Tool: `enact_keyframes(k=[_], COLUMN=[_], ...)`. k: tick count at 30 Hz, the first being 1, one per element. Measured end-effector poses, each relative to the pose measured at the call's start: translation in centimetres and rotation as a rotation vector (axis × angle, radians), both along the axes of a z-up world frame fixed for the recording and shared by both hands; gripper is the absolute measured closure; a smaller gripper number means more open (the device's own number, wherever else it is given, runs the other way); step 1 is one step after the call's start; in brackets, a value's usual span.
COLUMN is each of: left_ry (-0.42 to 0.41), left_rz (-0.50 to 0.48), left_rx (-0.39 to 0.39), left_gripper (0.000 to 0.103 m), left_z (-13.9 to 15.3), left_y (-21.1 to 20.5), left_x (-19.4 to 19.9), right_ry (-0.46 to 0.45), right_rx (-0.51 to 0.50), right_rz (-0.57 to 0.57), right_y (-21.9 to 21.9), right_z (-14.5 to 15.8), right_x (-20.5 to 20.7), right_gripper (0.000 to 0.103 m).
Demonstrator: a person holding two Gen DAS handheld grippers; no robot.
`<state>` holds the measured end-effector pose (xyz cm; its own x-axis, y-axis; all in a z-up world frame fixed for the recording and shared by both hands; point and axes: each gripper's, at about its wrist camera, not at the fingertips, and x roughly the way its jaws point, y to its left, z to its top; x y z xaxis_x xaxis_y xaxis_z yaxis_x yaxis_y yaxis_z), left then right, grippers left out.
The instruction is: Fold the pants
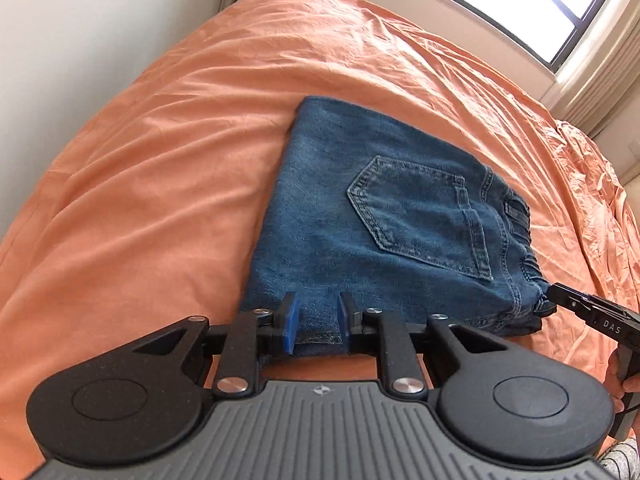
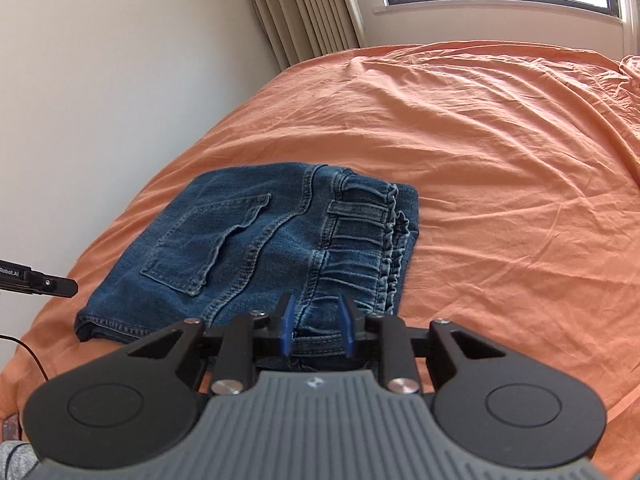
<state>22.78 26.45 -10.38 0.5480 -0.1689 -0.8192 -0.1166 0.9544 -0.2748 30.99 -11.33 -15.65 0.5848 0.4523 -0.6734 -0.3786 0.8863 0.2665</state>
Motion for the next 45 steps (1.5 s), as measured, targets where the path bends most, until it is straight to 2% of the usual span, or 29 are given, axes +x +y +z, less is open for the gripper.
enact_keyframes(k=[4, 7, 12, 15, 18, 20, 23, 28, 30, 34, 35, 36, 37, 40, 43, 45], left_ry=[0.045, 0.072, 0.071, 0.034, -0.032, -0.091, -0.183, -0.317, -0.358, -0.473, -0.508, -0.532, -0.554, -0.553, -0.556, -0.556], left_rz=[0.004, -0.012, -0.015, -0.004, 0.006, -0.001, -0.017, -0.049, -0.047, -0.041, -0.032, -0.023, -0.021, -0.02, 0.022, 0.055], left_rx=[0.047, 0.061, 0.113, 0.139, 0.175, 0.202, 0.218, 0.298, 0.315, 0.349, 0.356, 0.367, 0.379, 0.405, 0.406, 0.414], left_gripper=[0.081, 0.082, 0.082, 0.081, 0.081, 0.081, 0.075, 0.072, 0.067, 0.064, 0.058, 0.046, 0.041, 0.038, 0.032, 0.02], left_z=[-2.8, -4.3, -4.0, -2.6, -0.3, 1.7, 4.6, 9.4, 11.2, 13.7, 14.1, 14.2, 14.3, 14.3, 14.1, 13.7], left_y=[-0.7, -0.9, -1.7, -2.2, -3.5, -4.9, -7.2, -12.3, -14.0, -17.3, -18.0, -18.7, -19.4, -20.8, -21.5, -21.8], left_x=[0.1, 0.5, 0.8, 0.2, -1.0, -2.3, -4.3, -7.5, -8.7, -11.6, -12.4, -13.1, -13.8, -15.2, -16.5, -17.4], right_ry=[0.054, 0.064, 0.064, 0.095, 0.071, 0.033, -0.039, -0.171, -0.226, -0.359, -0.387, -0.416, -0.446, -0.496, -0.505, -0.505], right_rx=[-0.062, -0.063, -0.075, -0.079, -0.056, -0.032, -0.023, 0.042, 0.061, 0.068, 0.063, 0.057, 0.049, 0.033, 0.012, 0.006], right_rz=[-0.013, -0.023, -0.022, -0.024, -0.03, -0.024, -0.004, -0.022, -0.028, -0.047, -0.05, -0.053, -0.057, -0.065, -0.084, -0.099], right_y=[0.3, 0.3, 0.6, 0.7, 0.3, -0.3, -0.7, -2.0, -2.7, -4.1, -4.3, -4.5, -4.7, -5.5, -5.9, -5.9], right_z=[-2.8, -4.5, -4.8, -4.0, -1.8, 0.1, 3.3, 9.9, 12.3, 16.3, 16.8, 17.4, 17.9, 18.6, 18.3, 17.7], right_x=[0.2, 0.2, 0.5, 1.1, 0.6, -0.7, -3.0, -7.7, -9.9, -15.1, -16.2, -17.4, -18.8, -21.9, -24.2, -25.3], right_gripper=[0.088, 0.088, 0.088, 0.088, 0.086, 0.071, 0.07, 0.06, 0.056, 0.042, 0.038, 0.037, 0.034, 0.028, 0.023, 0.023])
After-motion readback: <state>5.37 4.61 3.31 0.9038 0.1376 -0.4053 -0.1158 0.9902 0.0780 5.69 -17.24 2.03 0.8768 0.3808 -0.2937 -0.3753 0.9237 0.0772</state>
